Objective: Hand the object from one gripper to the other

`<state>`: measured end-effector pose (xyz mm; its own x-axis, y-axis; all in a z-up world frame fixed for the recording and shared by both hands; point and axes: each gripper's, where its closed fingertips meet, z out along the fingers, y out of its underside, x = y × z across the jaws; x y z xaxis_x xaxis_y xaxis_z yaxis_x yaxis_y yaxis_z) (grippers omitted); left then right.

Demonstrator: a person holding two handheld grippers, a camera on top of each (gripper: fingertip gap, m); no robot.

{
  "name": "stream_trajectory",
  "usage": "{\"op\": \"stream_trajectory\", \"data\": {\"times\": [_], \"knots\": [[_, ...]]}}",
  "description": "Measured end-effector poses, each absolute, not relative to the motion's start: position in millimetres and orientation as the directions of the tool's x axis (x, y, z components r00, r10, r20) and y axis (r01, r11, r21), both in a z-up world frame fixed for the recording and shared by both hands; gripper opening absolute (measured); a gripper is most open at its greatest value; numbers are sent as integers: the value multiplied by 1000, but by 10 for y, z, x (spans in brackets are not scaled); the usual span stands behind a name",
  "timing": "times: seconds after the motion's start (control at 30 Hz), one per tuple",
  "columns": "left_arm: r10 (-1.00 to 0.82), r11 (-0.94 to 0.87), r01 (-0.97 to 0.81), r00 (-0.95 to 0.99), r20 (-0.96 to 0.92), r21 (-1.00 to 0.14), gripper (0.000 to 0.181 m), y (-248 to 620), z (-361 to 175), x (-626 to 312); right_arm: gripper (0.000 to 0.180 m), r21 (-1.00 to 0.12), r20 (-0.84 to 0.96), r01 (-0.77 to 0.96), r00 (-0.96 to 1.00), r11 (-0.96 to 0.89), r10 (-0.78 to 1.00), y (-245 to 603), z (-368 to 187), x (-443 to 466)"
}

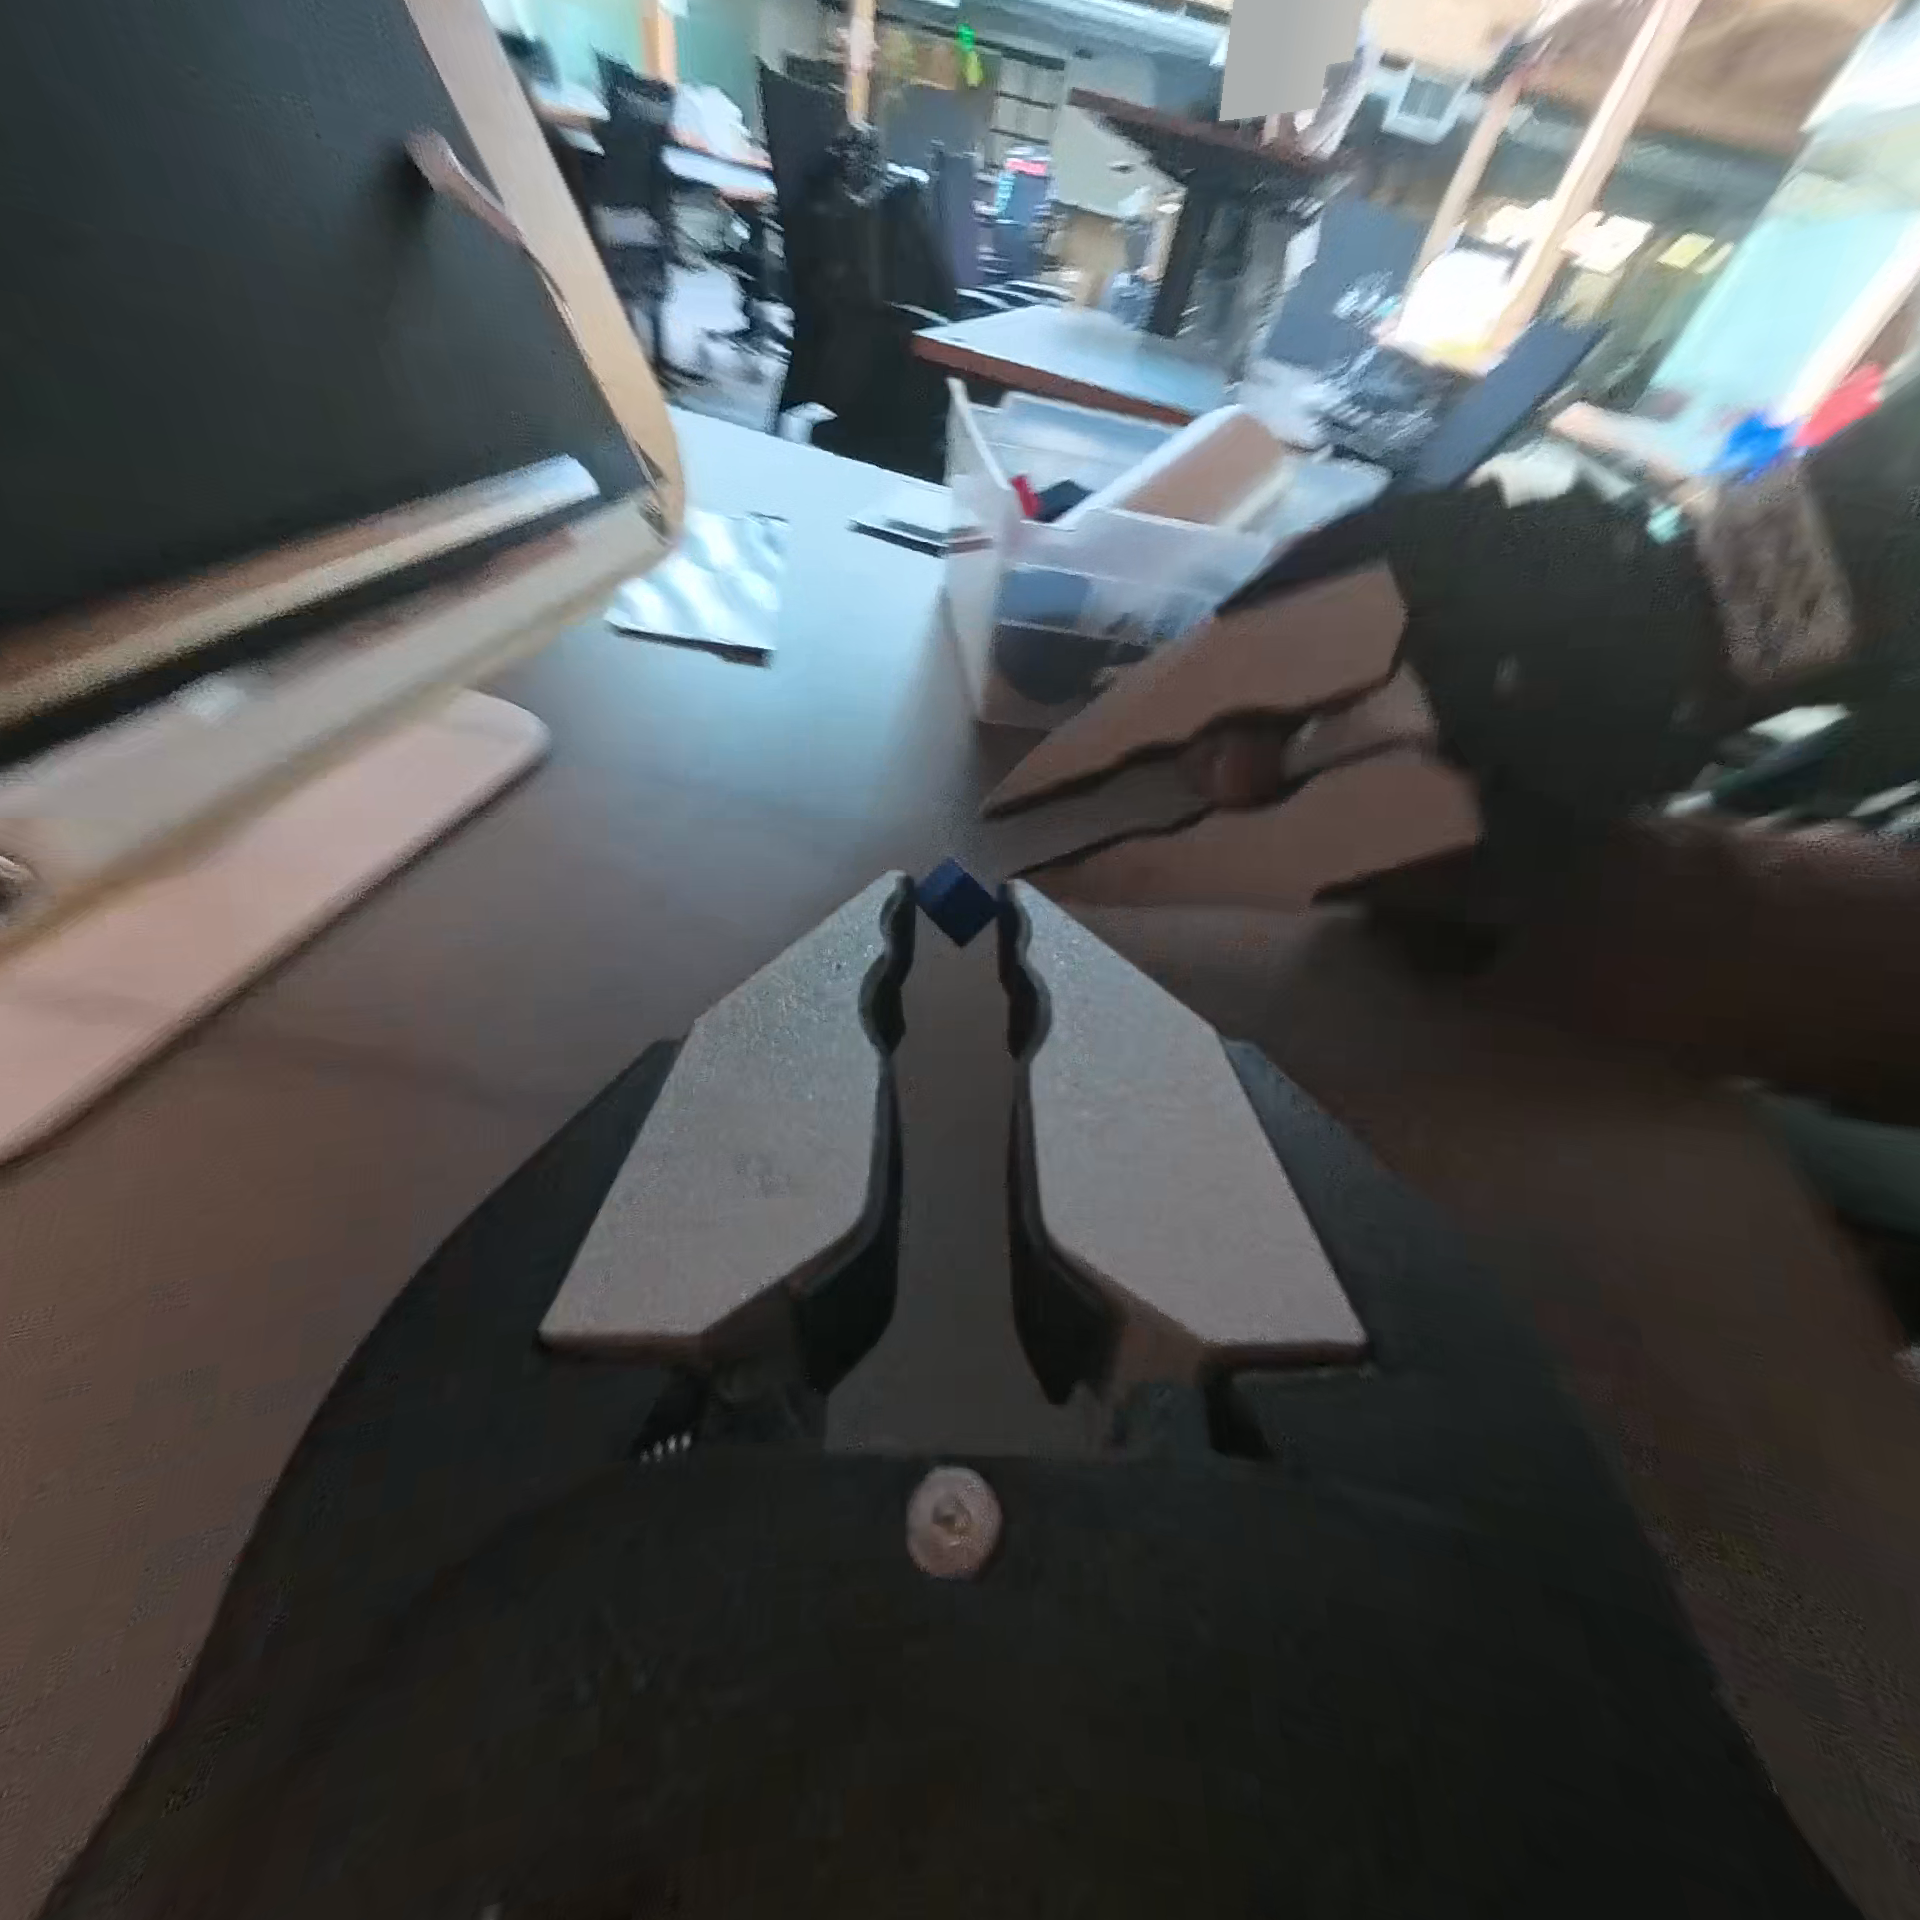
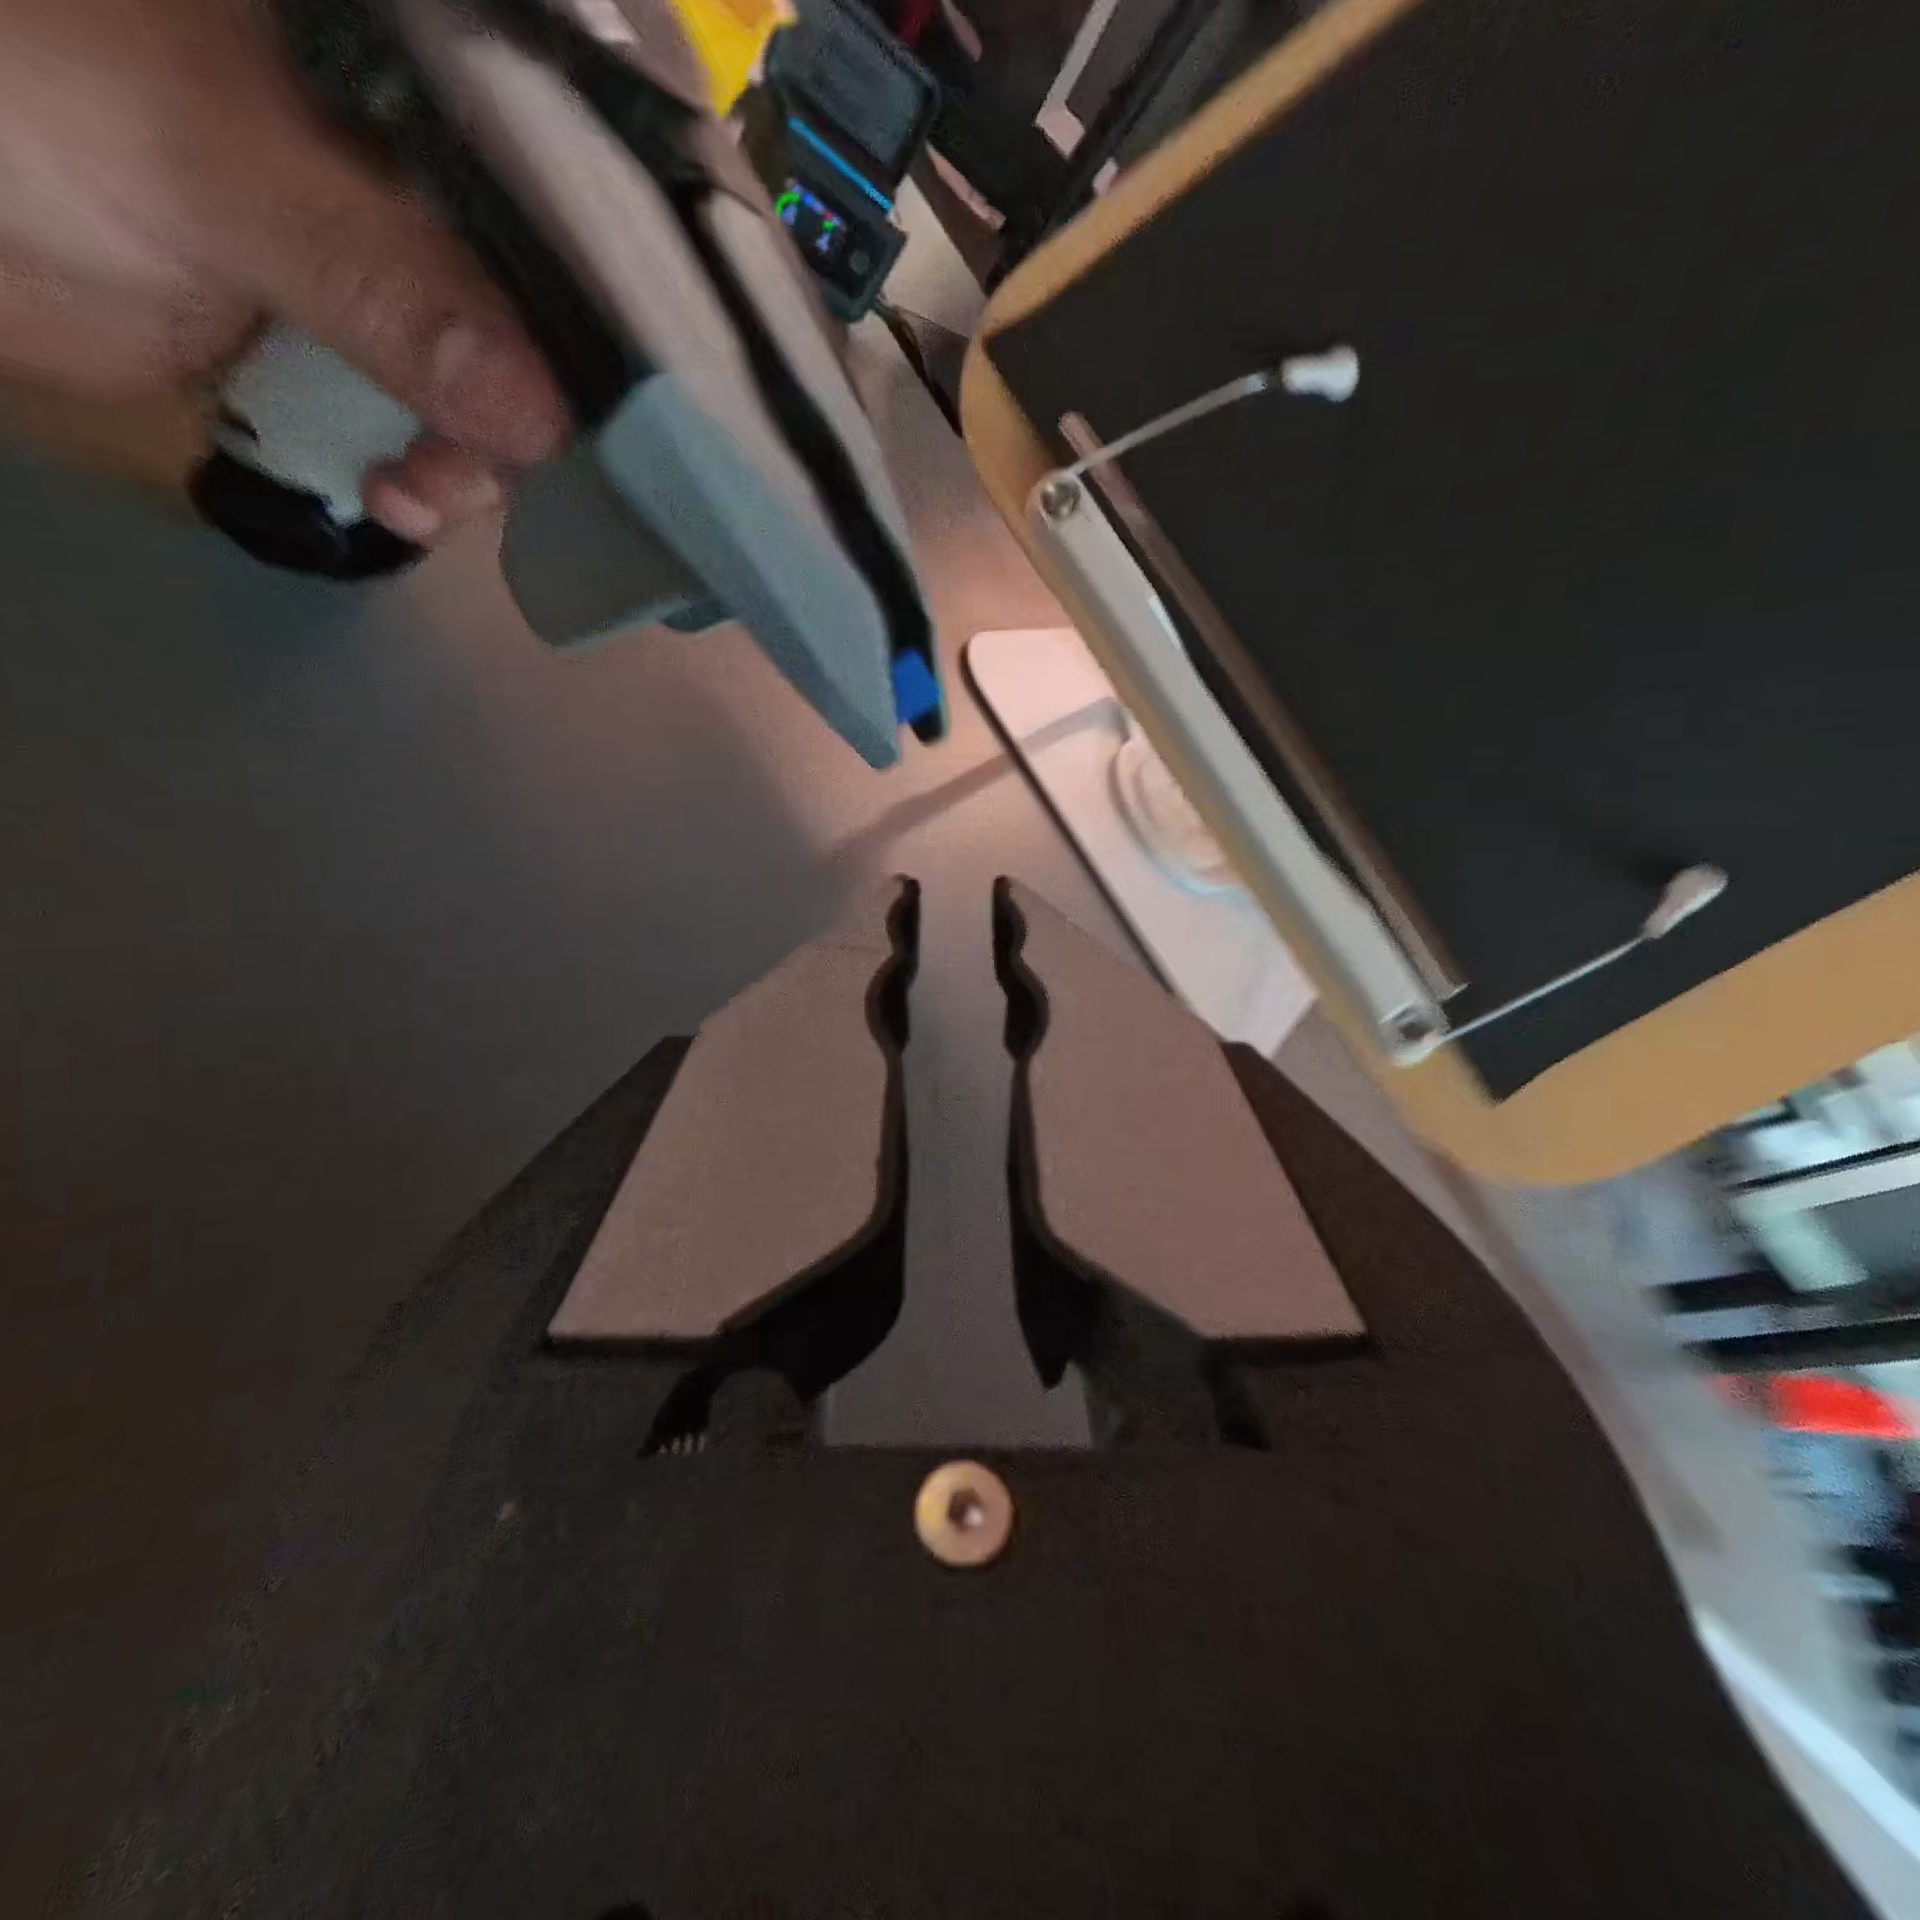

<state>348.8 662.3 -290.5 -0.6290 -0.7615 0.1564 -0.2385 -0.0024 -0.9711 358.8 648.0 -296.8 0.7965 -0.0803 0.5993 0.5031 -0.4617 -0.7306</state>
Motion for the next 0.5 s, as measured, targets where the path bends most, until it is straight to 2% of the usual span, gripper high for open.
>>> {"op": "stream_trajectory", "data": {"times": [0.03,0.13,0.27,0.37,0.5], "knots": [[-791,84,-167,-611,36,-982,12,6678,-2910,3509,16,-802,484,403,871,-441,-86,6469,-2976,3609],[-779,320,24,-563,-277,-947,12,6694,-2899,3513,26,-940,72,72,997,-333,12,6467,-2916,3499],[-690,403,187,-581,-432,-896,11,6464,-2815,3412,29,-934,-311,-258,928,-248,205,6452,-2762,3315],[-637,447,290,-561,-529,-846,12,6360,-2750,3346,29,-884,-461,-392,824,-256,329,6436,-2699,3188],[-606,467,317,-566,-560,-826,12,6280,-2760,3312,26,-858,-512,-441,776,-264,369,6458,-2700,3134]]}}
